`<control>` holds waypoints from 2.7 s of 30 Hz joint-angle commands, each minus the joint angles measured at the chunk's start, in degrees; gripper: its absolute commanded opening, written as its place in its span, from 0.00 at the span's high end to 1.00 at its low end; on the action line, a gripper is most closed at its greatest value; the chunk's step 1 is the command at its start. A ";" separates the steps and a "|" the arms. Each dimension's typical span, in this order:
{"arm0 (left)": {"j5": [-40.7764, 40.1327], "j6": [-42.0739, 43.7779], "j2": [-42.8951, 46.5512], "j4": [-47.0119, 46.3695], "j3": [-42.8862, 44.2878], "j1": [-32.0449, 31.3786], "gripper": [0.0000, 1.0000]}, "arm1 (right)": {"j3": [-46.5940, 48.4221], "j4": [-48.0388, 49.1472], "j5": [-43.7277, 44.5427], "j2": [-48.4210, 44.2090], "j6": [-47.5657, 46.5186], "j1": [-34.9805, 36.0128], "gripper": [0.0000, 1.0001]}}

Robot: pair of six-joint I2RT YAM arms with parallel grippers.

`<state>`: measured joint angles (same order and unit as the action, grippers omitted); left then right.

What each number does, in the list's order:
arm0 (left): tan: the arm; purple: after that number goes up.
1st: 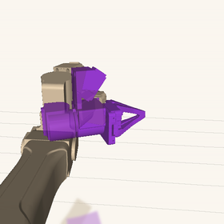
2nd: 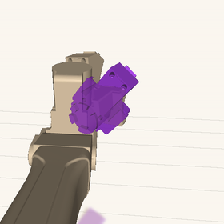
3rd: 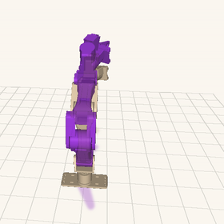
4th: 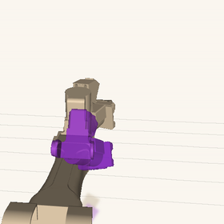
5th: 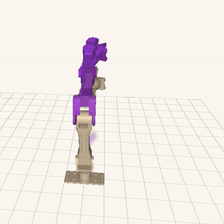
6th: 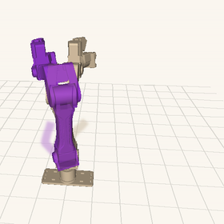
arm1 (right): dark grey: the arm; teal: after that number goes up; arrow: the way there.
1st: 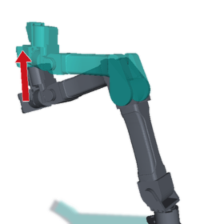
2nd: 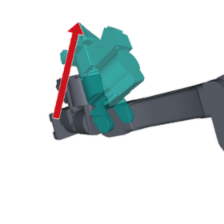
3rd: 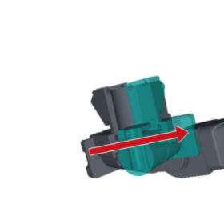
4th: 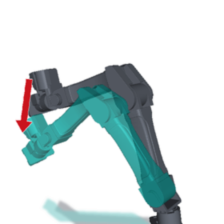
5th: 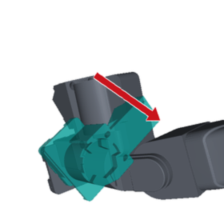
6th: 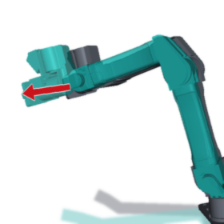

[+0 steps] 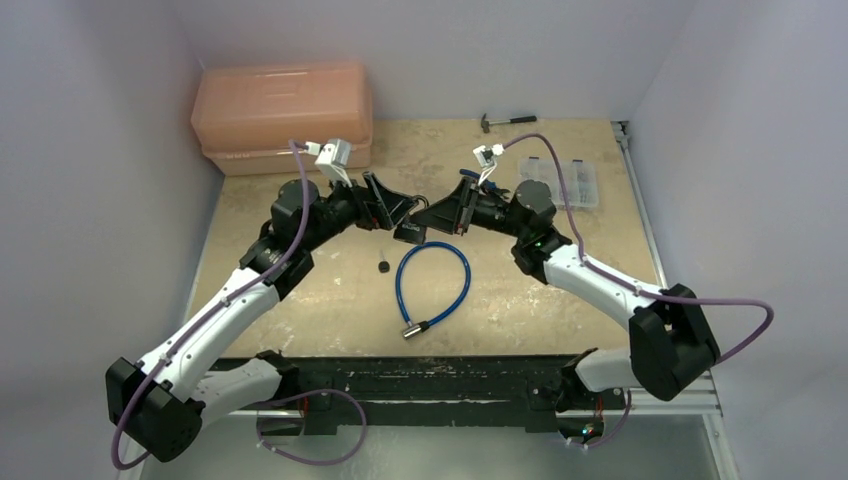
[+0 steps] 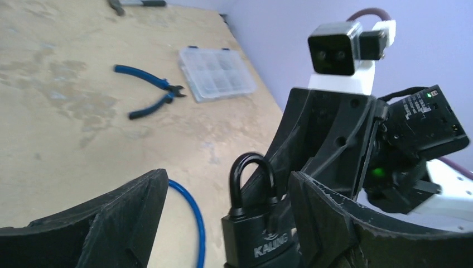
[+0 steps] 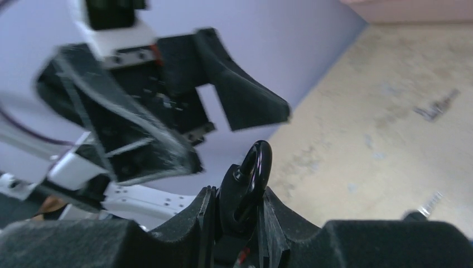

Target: Unlock with the key

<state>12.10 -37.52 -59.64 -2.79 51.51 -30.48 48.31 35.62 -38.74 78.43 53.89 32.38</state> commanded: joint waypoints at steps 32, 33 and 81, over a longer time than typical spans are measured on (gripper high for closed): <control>31.83 -12.36 5.46 -3.62 6.12 1.04 0.31 | -0.23 38.60 -3.27 -6.29 18.66 -0.83 1.00; 31.85 -12.57 5.33 -4.13 5.77 1.04 0.33 | -0.24 38.63 -3.01 -6.20 18.81 -0.87 1.00; -30.18 -2.38 -48.23 38.43 41.41 -0.34 1.00 | 4.02 -53.92 53.52 -18.55 -10.21 -1.00 0.05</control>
<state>-12.29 -39.42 -104.22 34.06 84.58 -31.14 49.80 -15.00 10.72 60.03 44.82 31.40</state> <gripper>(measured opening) 0.275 0.951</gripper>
